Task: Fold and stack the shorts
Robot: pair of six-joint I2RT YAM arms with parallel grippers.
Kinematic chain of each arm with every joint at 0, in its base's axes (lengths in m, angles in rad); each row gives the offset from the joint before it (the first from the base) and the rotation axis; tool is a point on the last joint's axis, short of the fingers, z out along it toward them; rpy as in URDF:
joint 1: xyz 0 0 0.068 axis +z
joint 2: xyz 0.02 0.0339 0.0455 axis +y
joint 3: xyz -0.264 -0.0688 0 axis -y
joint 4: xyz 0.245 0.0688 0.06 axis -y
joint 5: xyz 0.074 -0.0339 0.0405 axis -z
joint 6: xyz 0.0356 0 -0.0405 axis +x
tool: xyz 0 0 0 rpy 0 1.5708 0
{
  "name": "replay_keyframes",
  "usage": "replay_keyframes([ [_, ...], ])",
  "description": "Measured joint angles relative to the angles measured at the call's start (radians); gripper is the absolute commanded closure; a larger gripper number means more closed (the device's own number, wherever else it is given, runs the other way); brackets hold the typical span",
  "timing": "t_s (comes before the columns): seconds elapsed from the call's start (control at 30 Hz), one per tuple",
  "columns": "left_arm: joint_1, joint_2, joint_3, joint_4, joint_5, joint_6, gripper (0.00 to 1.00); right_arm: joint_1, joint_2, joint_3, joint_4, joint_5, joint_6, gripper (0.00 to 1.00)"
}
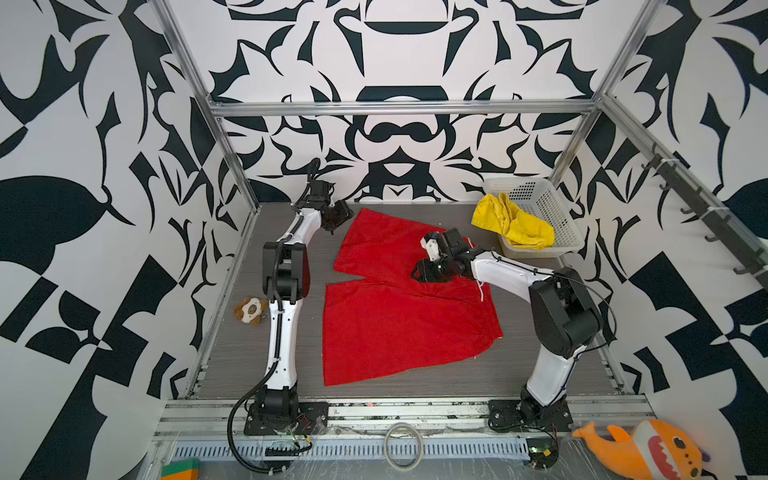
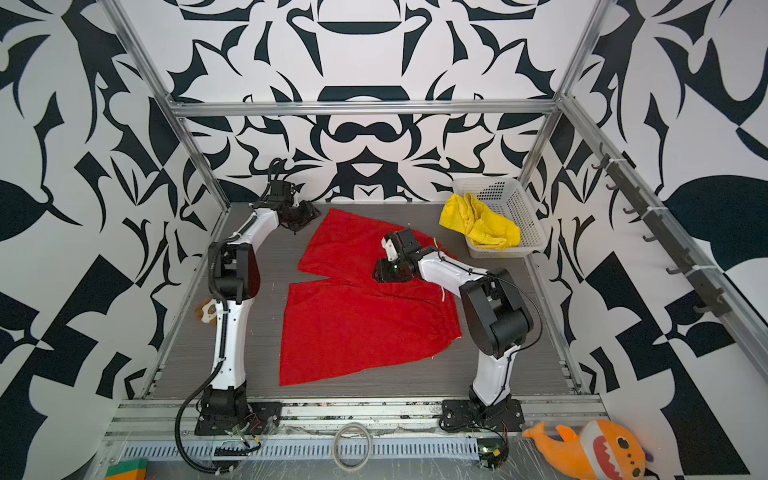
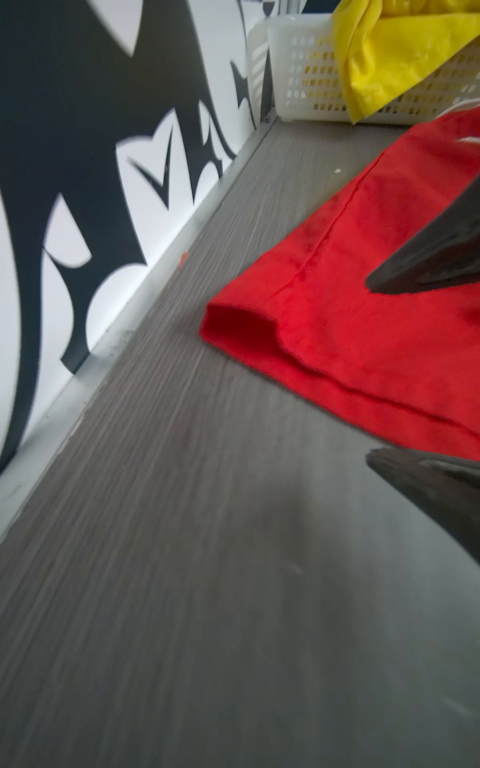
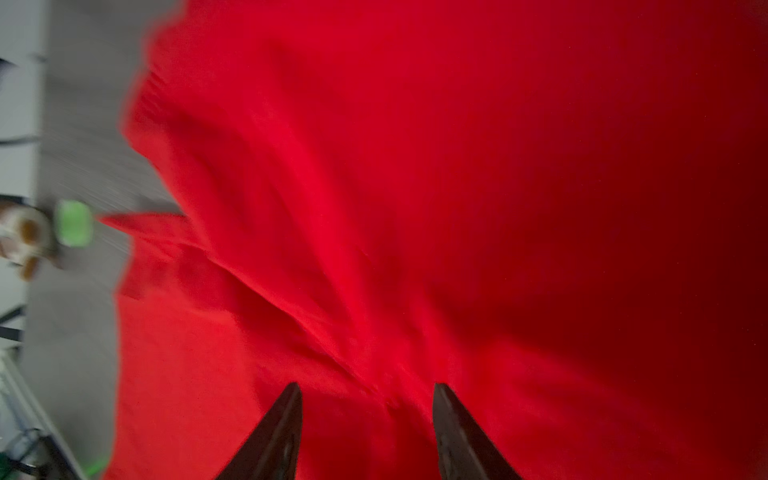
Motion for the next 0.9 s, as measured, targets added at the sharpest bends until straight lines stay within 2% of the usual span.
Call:
replay_keyframes([
  [0.13, -0.044, -0.296, -0.280, 0.039, 0.003, 0.032, 0.36, 0.000, -0.045, 0.042, 0.003, -0.002, 0.005, 0.45],
  [0.2, -0.104, -0.449, -0.415, 0.073, 0.003, 0.047, 0.36, -0.011, -0.062, 0.042, -0.004, -0.002, 0.010, 0.45],
  [0.3, -0.200, -0.583, -0.577, 0.122, 0.006, 0.042, 0.35, -0.045, -0.065, 0.031, -0.004, -0.016, 0.038, 0.45],
  [0.43, -0.302, -0.652, -0.825, 0.182, 0.001, -0.003, 0.35, -0.109, -0.070, -0.029, -0.007, -0.006, 0.054, 0.45],
  [0.6, -0.306, -0.688, -1.081, 0.180, -0.033, -0.077, 0.35, -0.152, -0.128, -0.148, -0.038, 0.013, 0.051, 0.45],
  [0.7, -0.301, -0.756, -1.153, 0.164, -0.071, -0.098, 0.34, -0.158, -0.178, -0.220, -0.047, 0.022, 0.048, 0.45],
  [0.9, -0.282, -0.818, -1.172, 0.165, -0.140, -0.109, 0.34, -0.158, -0.204, -0.338, -0.034, 0.041, 0.061, 0.45],
])
